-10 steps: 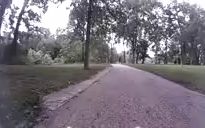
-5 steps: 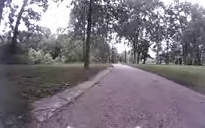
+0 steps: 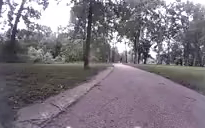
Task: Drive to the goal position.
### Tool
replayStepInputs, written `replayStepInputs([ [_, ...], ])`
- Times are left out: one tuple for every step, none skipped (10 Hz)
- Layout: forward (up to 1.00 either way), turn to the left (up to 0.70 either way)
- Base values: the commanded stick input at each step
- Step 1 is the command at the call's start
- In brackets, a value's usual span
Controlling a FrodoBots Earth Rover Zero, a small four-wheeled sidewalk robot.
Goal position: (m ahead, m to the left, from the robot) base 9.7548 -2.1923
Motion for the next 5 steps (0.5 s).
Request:
replayStepInputs([
  [0.7,-0.14],
  [0.7,-0.14],
  [0.7,-0.13],
  [0.7,-0.07],
  [0.7,0.0],
])
